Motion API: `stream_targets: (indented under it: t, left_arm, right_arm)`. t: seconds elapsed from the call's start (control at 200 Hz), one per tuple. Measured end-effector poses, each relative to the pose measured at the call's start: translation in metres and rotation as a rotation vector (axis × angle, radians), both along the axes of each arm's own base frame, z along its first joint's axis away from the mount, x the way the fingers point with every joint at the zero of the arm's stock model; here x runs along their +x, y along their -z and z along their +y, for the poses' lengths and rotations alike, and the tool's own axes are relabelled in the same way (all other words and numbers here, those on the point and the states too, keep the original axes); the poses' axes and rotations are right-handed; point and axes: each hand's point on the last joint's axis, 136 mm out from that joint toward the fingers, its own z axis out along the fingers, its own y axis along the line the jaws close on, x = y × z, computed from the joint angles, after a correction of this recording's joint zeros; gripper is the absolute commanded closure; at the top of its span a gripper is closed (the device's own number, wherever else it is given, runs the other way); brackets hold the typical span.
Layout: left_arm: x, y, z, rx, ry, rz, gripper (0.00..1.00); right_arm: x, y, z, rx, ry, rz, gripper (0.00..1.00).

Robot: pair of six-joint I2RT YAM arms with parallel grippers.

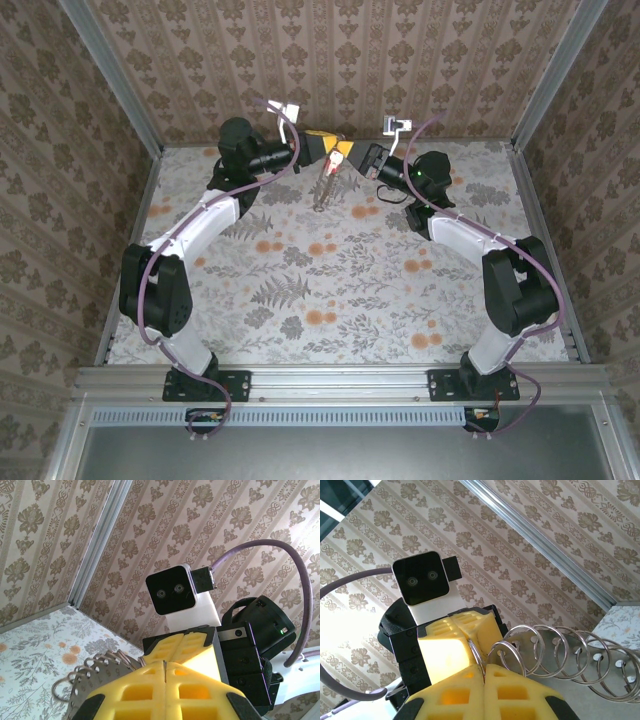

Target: Put the keys on the keyring

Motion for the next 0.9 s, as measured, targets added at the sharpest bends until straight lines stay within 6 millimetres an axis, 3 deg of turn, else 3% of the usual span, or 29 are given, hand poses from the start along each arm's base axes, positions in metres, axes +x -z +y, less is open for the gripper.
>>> stream_targets:
  t: [0.405, 0.485, 0.56, 0.675, 0.9]
  left_arm:
    - [0.0, -0.001, 0.0, 0.002, 0.0, 0.005, 1.0]
    - [0.0, 0.0, -0.001, 0.003, -0.002, 0.008, 0.94]
    - [0.001, 0.0, -0.001, 0.003, -0.004, 0.011, 0.79]
    - [0.001, 0.001, -0.001, 0.009, -0.005, 0.006, 0.66]
    - [0.01, 0.002, 0.009, 0.025, -0.031, 0.005, 0.55]
  right_arm:
    - [0.001, -0.001, -0.002, -0.022, -0.011, -0.007, 1.0]
    - [0.001, 0.0, -0.001, -0.025, -0.011, -0.005, 1.0]
    - [0.001, 0.001, -0.001, -0.03, -0.013, -0.005, 1.0]
    - [0.002, 0.004, -0.001, -0.051, -0.017, -0.005, 1.0]
    - [0.005, 0.017, -0.002, -0.149, -0.042, 0.011, 1.0]
